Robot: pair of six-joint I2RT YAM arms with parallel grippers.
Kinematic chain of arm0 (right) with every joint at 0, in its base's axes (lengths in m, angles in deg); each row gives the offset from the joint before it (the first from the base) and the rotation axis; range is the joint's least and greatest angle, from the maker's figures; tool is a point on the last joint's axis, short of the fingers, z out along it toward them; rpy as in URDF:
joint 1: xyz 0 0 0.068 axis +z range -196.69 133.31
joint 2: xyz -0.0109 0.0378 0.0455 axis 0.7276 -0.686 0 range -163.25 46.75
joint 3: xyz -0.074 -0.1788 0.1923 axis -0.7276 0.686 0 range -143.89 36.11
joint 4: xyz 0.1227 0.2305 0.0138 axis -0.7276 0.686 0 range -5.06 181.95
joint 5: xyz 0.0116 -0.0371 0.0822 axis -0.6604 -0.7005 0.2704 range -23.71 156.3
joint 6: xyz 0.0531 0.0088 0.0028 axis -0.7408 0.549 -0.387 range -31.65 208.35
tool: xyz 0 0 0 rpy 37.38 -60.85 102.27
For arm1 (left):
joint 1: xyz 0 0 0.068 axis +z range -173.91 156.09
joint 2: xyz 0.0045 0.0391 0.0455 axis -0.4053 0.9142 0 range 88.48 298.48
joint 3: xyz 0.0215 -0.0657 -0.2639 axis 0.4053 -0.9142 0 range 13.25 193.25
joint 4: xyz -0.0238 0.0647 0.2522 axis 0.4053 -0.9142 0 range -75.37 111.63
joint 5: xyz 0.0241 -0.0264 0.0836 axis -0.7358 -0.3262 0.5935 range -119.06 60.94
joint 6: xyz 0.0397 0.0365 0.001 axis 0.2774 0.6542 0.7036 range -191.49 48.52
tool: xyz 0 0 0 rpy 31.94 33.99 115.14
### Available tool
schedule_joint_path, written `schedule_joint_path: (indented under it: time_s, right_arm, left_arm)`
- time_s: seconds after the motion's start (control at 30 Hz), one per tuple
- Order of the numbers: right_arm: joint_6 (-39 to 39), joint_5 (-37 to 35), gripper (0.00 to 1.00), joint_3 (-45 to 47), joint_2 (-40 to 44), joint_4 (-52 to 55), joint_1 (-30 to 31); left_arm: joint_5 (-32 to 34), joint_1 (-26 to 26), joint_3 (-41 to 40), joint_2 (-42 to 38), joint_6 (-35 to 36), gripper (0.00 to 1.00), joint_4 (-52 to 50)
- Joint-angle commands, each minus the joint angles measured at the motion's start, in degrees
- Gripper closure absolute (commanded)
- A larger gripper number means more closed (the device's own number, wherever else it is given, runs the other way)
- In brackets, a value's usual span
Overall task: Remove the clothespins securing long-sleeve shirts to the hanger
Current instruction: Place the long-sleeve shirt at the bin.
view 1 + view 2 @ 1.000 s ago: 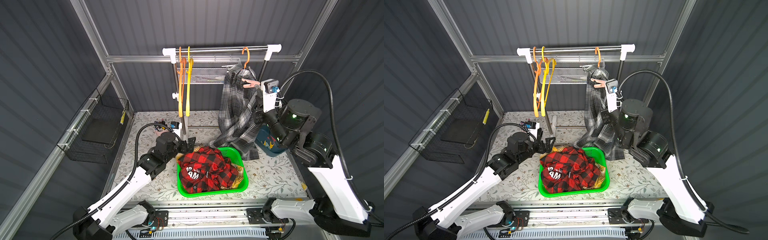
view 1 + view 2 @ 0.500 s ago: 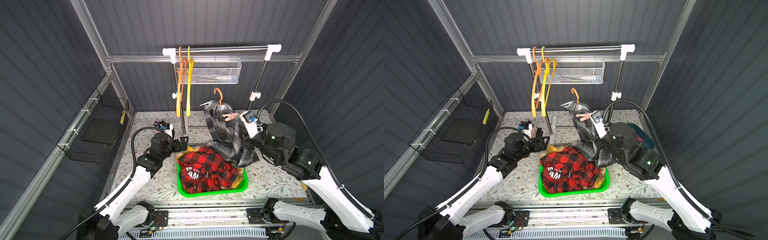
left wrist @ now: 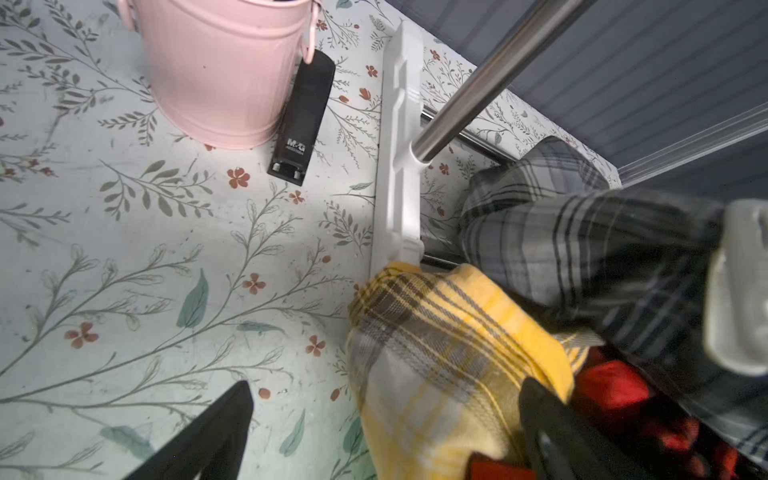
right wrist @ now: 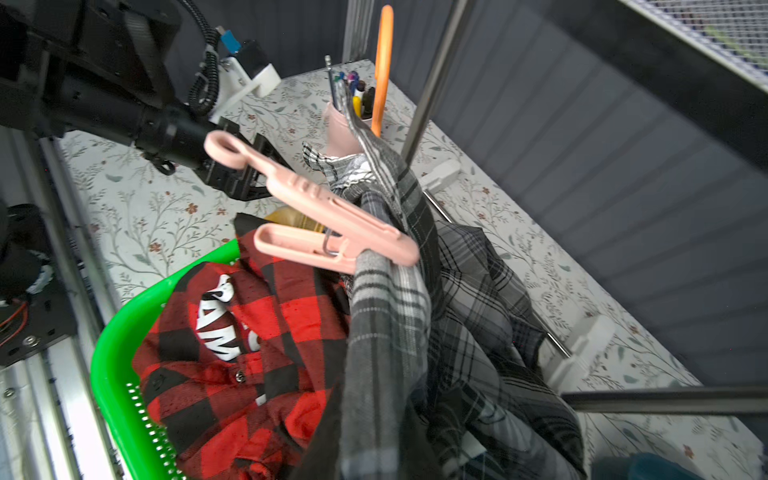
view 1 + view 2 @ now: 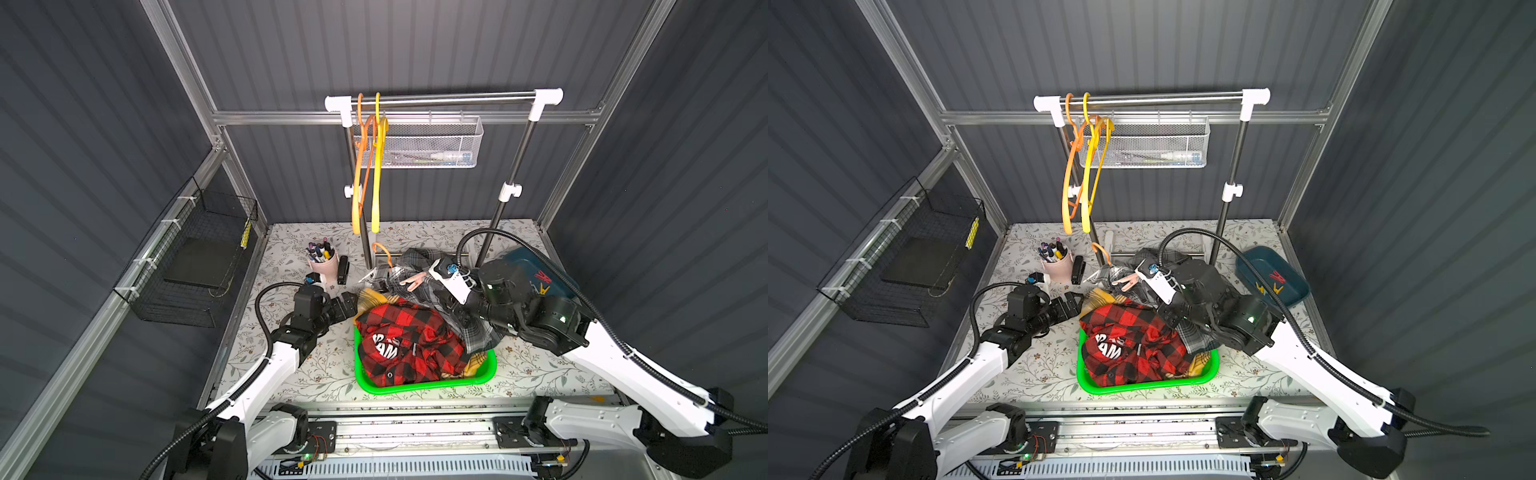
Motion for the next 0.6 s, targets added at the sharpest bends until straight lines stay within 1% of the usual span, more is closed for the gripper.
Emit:
schedule_joint_path:
  time_s: [0.0,0.03,0.2,0.4,0.57]
  right_arm:
    - [0.66,5.85,1.0,-4.6,0.23,-4.44,1.52]
    - [0.7,6.53,1.0,-5.6,-1.65,-4.27,2.15]
    - [1.73,7.43,1.0,-9.64,-4.23,-4.42,4.45]
    - [1.85,9.26,1.0,-14.89,-5.99,-4.58,4.66]
    - [1.71,12.39,1.0,-20.11,-7.89,-3.66,4.65]
  left_arm:
    - [-1.68,0.95,-1.67,-2.11,-1.93,0.0,3.05]
    - [-1.86,1.23,-2.27,-1.85,-2.08,0.0,3.63]
    - [-3.51,3.21,-3.3,1.24,-4.04,0.0,6.96]
    - [-6.1,4.05,-3.24,5.75,-5.48,0.0,13.34]
    - [-8.39,4.25,-2.51,8.01,-6.18,0.0,18.08]
